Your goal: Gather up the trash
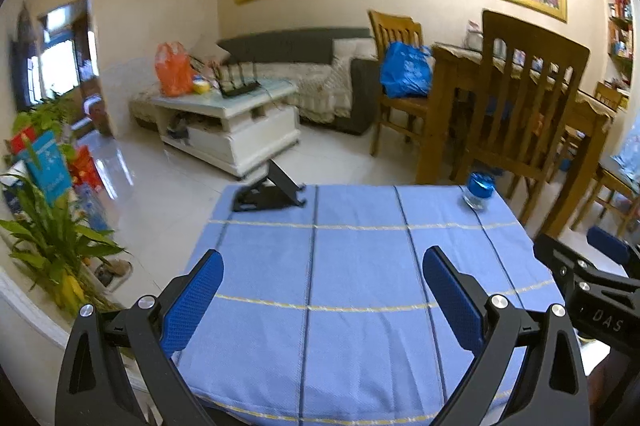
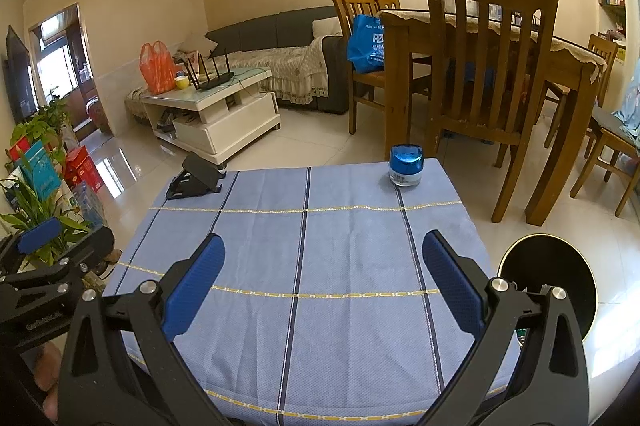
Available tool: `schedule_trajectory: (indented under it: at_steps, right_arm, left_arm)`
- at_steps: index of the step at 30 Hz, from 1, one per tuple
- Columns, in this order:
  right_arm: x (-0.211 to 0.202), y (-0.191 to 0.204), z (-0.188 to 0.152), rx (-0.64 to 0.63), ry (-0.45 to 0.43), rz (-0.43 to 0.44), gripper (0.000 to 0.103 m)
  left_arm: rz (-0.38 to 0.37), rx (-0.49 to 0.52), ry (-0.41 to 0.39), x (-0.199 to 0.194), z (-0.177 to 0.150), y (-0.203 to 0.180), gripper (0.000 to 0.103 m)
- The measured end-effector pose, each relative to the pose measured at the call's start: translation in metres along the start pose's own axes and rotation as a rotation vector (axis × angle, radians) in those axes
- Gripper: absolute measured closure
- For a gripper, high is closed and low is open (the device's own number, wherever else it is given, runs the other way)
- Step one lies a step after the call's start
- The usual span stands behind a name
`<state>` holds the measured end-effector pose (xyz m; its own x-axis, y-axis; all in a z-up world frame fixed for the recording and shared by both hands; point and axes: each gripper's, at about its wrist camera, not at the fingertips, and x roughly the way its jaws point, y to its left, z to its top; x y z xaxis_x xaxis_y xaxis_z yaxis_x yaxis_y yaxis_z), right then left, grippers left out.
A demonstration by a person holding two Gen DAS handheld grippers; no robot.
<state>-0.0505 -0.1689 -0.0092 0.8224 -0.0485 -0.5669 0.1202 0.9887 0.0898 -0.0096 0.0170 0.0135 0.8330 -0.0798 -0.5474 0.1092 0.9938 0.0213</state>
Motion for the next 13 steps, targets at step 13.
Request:
schedule_trajectory:
  at_steps: [13]
  right_arm:
    - [0.000,0.011,-0.010,0.023,0.035,-0.025,0.005]
  left_arm:
    - [0.110,0.094,0.044,0.022,0.002,-0.001,0.007]
